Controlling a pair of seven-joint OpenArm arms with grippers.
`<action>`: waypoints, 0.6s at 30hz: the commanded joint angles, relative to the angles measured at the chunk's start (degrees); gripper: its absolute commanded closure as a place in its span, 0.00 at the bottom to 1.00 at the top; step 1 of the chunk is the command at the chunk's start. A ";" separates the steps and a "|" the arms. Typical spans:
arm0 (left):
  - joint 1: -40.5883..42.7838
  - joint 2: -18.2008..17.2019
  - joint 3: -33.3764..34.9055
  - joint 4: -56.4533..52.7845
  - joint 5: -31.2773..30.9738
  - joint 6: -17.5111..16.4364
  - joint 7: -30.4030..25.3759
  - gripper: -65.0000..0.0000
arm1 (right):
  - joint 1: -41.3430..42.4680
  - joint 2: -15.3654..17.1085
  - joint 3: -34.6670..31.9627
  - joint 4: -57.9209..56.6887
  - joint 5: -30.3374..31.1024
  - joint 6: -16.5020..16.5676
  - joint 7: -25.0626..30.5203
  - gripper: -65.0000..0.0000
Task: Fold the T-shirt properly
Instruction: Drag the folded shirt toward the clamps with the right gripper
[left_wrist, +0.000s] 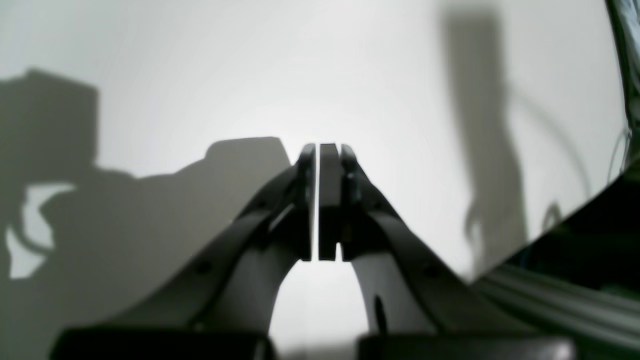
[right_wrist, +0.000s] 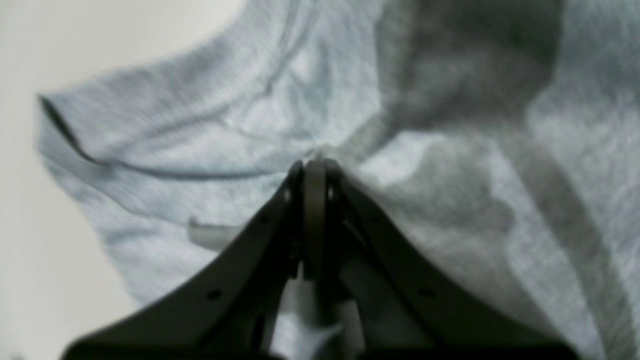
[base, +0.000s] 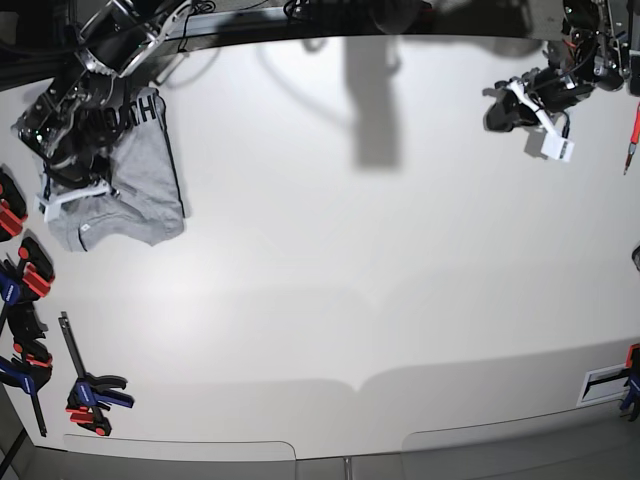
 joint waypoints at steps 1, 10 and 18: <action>-0.13 -0.98 -0.37 0.94 -1.36 -1.16 -1.60 1.00 | 2.78 1.27 -0.11 3.28 1.46 0.33 2.47 1.00; 0.37 -0.98 -0.63 1.95 -4.00 -5.41 -2.12 1.00 | -1.22 0.46 -0.11 21.94 5.90 4.94 0.59 1.00; 9.90 -0.96 -11.15 19.34 -7.80 -5.41 1.84 1.00 | -27.56 -2.86 -0.07 43.76 13.81 6.82 0.42 1.00</action>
